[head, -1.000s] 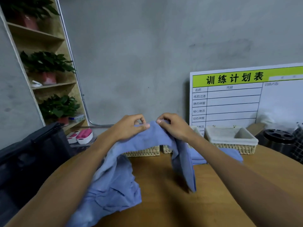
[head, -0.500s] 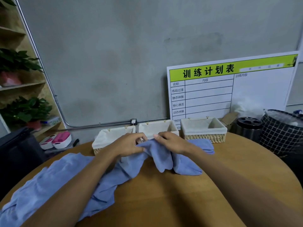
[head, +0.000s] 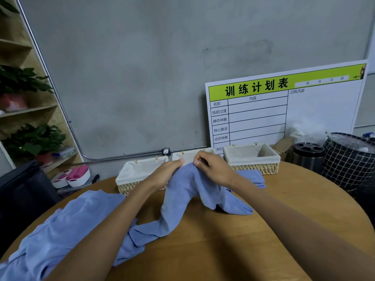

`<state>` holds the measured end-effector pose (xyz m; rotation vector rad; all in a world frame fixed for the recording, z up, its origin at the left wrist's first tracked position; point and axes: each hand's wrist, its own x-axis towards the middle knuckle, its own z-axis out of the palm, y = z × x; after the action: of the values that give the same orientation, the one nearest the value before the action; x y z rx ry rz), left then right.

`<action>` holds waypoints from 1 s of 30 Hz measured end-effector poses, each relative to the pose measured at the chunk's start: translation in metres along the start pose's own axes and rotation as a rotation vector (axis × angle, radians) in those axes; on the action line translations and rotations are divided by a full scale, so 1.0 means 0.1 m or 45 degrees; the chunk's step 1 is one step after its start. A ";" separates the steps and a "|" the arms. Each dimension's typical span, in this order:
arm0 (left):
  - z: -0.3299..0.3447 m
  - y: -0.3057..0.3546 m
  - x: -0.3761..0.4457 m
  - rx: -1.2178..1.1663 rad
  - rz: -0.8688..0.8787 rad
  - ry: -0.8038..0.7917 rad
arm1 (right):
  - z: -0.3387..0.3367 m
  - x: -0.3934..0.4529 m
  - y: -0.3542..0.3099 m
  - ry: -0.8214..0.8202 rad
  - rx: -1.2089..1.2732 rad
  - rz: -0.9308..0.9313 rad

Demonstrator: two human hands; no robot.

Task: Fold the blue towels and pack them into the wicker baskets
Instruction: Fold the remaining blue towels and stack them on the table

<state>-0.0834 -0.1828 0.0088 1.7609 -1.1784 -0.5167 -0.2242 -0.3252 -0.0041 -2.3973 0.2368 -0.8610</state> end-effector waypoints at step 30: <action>-1.11 0.69 0.03 1.325 0.458 0.339 | -1.12 0.26 -0.09 -0.054 -0.155 0.193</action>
<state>-0.0335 -0.1423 0.1230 2.2532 -1.6573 0.6610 -0.2750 -0.3786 0.0852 -2.4694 0.4602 -0.7446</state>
